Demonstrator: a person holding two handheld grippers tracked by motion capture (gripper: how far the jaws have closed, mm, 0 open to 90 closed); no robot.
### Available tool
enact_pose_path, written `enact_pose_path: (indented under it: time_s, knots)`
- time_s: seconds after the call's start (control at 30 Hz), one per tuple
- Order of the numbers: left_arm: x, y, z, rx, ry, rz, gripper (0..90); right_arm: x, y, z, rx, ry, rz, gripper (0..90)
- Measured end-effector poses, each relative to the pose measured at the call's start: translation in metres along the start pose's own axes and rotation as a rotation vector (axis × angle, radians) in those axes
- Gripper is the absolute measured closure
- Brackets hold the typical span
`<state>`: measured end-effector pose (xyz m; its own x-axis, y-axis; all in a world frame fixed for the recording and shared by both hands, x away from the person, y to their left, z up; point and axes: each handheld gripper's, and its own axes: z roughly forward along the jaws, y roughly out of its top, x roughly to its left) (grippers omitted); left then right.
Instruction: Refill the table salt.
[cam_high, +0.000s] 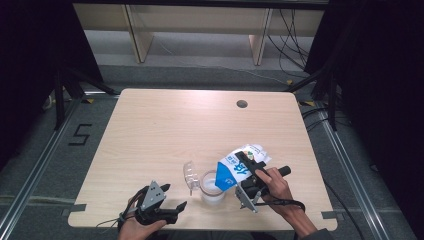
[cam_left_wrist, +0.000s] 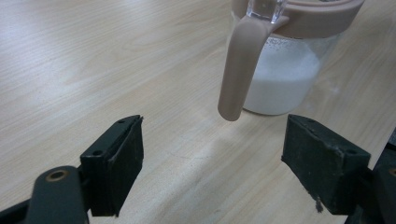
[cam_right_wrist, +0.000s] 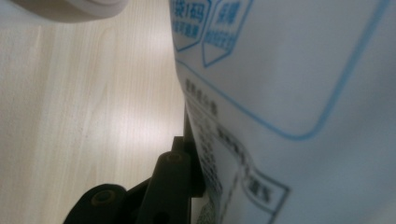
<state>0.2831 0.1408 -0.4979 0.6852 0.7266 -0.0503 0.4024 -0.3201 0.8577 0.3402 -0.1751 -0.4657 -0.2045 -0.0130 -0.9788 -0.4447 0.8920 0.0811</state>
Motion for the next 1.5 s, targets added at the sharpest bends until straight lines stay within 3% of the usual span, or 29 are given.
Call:
enact_pose_path:
  time_s: [0.1, 0.17, 0.23, 0.27, 0.3, 0.37, 0.4, 0.57, 0.67, 0.77, 1.5]
  knots:
    - [0.001, 0.000, 0.000, 0.001, 0.000, 0.014, 20.1, -0.002, 0.000, 0.001, -0.011, 0.001, -0.004, 78.0]
    - [0.001, 0.000, 0.000, -0.002, 0.000, 0.022, 20.1, 0.001, -0.001, 0.000, 0.001, 0.014, 0.075, 78.0]
    - [0.001, 0.000, 0.000, -0.007, 0.000, 0.017, 20.1, 0.000, -0.002, 0.001, -0.008, 0.020, 0.085, 78.1]
    - [0.001, 0.000, 0.000, -0.003, 0.001, 0.020, 20.1, -0.002, -0.003, 0.002, -0.015, 0.012, 0.068, 78.1]
    - [0.002, 0.001, -0.001, 0.001, 0.001, 0.026, 20.1, 0.000, -0.003, 0.001, -0.006, 0.022, 0.118, 78.1]
    - [0.001, 0.000, 0.001, -0.008, 0.000, 0.015, 20.1, -0.001, -0.004, 0.001, -0.003, 0.025, 0.150, 78.1]
    - [0.001, 0.000, 0.001, -0.005, 0.003, -0.003, 20.1, -0.002, -0.005, 0.002, -0.024, 0.029, 0.150, 78.2]
    - [0.001, 0.000, 0.000, -0.003, 0.001, 0.005, 20.1, -0.002, -0.008, 0.003, -0.015, 0.046, 0.214, 78.3]
    - [0.001, 0.000, 0.000, -0.004, 0.004, -0.001, 20.1, -0.003, -0.009, 0.003, -0.008, 0.058, 0.222, 78.3]
    - [0.001, 0.000, 0.000, -0.004, 0.001, 0.000, 20.1, -0.002, -0.010, 0.004, -0.008, 0.072, 0.274, 78.4]
    - [0.001, 0.000, 0.001, -0.007, 0.011, 0.001, 20.2, -0.004, -0.021, 0.017, 0.014, 0.140, 0.434, 79.1]
